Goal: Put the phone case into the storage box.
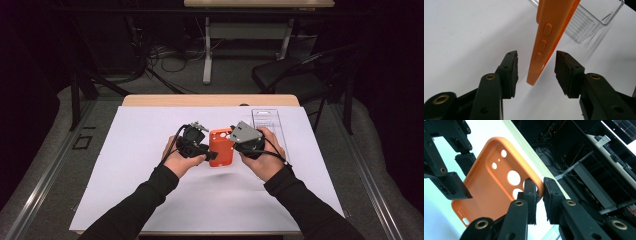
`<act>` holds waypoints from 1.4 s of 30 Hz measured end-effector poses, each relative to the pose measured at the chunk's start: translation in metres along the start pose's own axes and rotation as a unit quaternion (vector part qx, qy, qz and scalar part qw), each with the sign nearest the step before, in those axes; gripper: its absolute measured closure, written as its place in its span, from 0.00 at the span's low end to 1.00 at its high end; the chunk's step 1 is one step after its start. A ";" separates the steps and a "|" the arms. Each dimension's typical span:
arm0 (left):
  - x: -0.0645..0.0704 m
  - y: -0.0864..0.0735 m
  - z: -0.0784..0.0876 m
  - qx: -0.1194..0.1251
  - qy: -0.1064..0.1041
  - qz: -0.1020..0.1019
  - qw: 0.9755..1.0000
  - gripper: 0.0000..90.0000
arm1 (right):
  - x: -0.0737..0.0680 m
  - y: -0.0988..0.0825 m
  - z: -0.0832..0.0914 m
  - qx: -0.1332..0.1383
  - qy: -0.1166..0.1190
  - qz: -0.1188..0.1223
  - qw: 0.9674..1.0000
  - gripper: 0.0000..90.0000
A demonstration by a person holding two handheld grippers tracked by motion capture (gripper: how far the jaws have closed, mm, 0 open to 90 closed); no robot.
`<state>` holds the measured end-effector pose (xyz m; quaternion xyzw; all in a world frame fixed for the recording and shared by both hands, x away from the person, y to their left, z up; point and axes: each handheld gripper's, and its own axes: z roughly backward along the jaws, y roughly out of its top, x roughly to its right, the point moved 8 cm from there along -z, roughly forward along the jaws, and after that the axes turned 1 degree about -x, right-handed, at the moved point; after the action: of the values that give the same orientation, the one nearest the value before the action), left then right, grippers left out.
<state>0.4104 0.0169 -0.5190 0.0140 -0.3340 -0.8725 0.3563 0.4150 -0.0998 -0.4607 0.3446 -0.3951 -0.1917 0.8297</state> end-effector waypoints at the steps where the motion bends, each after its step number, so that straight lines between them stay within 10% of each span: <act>1: -0.001 0.000 0.000 0.002 0.002 -0.003 1.000 0.58 | 0.000 0.000 0.000 0.000 -0.001 0.000 1.000 0.91; 13: -0.004 0.002 0.003 0.019 0.013 -0.040 0.999 0.52 | 0.005 -0.001 0.002 -0.002 -0.006 0.002 1.000 0.91; 42: -0.025 0.001 0.020 0.059 0.017 -0.017 0.998 0.27 | 0.049 0.003 0.007 0.001 -0.045 0.018 0.999 0.91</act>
<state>0.4246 0.0434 -0.5080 0.0556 -0.3780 -0.8569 0.3461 0.4398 -0.1294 -0.4304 0.3292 -0.4386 -0.1918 0.8139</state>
